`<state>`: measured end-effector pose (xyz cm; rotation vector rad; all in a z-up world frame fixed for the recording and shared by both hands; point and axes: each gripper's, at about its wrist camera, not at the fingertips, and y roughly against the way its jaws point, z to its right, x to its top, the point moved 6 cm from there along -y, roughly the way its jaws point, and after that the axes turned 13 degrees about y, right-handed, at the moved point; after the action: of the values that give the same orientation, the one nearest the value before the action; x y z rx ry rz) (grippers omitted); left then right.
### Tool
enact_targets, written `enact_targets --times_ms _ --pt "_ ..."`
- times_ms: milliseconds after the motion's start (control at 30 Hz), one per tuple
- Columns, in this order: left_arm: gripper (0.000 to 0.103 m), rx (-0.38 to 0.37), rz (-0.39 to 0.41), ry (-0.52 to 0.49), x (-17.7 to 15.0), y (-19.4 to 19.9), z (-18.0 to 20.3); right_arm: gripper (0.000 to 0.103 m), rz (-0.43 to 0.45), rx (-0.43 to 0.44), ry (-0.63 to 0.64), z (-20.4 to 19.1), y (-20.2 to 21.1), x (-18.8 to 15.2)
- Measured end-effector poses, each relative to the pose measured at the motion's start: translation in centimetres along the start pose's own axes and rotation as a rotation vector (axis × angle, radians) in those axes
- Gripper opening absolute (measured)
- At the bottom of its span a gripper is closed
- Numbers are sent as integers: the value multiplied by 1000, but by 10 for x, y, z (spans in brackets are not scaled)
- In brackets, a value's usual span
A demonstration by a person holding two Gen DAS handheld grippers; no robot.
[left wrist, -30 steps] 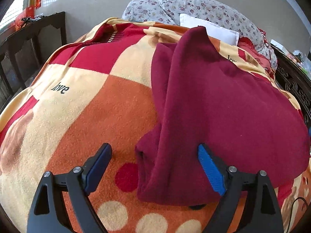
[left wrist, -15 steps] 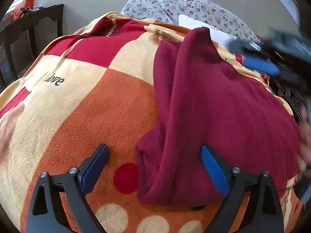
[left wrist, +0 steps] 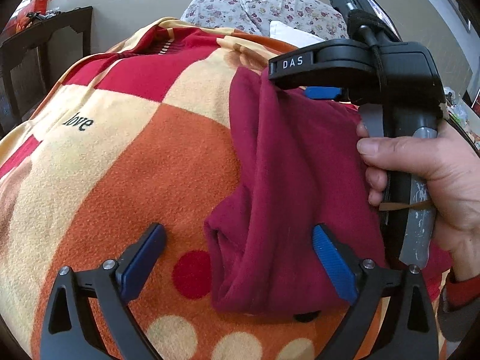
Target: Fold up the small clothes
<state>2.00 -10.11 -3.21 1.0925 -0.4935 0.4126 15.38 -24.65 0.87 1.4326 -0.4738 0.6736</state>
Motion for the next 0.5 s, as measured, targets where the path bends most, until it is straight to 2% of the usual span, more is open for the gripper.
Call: enact_targets --times_ms 100,200,400,500 --pt "99 -2 -1 -6 -1 0 0 58 16 71 -65 11 20 -8" --pt "99 -3 0 -9 -1 0 1 58 48 76 -51 15 53 -24" --pt "100 -2 3 -10 -2 0 0 58 81 87 -105 34 116 -87" --pt "100 -3 3 -9 -2 0 0 58 110 166 -184 35 124 -113"
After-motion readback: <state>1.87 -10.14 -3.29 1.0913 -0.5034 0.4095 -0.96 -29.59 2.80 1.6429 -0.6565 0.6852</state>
